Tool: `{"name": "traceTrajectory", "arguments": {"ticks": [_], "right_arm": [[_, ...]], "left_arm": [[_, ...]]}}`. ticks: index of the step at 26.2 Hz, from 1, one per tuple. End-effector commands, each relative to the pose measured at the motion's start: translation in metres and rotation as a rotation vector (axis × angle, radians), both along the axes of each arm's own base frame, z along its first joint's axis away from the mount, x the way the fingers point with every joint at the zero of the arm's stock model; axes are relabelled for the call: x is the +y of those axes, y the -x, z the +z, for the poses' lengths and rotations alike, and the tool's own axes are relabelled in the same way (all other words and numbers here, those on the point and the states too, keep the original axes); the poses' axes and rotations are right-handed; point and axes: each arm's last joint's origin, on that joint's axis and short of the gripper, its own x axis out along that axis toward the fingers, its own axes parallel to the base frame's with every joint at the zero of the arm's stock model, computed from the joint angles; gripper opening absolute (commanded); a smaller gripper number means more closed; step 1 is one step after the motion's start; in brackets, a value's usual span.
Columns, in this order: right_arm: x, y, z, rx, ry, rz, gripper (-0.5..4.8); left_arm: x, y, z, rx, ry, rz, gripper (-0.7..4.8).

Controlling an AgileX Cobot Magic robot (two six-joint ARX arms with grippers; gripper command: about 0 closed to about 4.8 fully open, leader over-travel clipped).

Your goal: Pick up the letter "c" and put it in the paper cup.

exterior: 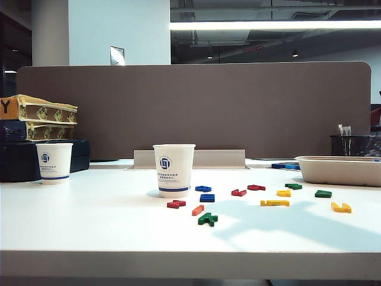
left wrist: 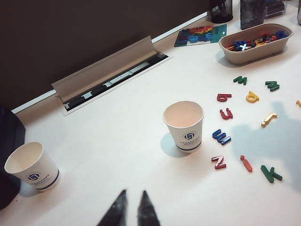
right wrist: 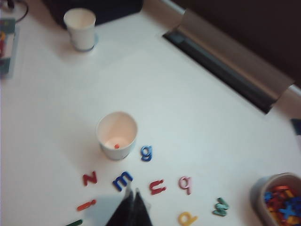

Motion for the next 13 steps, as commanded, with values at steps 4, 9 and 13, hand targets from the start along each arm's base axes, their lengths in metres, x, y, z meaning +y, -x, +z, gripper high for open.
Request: {"name": "traceTrajectory", "arguments": {"ticks": [4, 9, 13], "right_arm": [[-0.027, 0.038, 0.025, -0.108, -0.021, -0.084, -0.02], [-0.043, 0.061, 0.026, -0.12, -0.002, -0.132, -0.02], [-0.058, 0.083, 0.013, -0.112, 0.006, -0.147, -0.02]], "left_arm": [[0.005, 0.012, 0.001, -0.003, 0.008, 0.004, 0.15], [0.01, 0.024, -0.002, 0.02, 0.011, 0.007, -0.06], [0.015, 0.035, -0.005, 0.029, 0.01, 0.008, -0.06]]}}
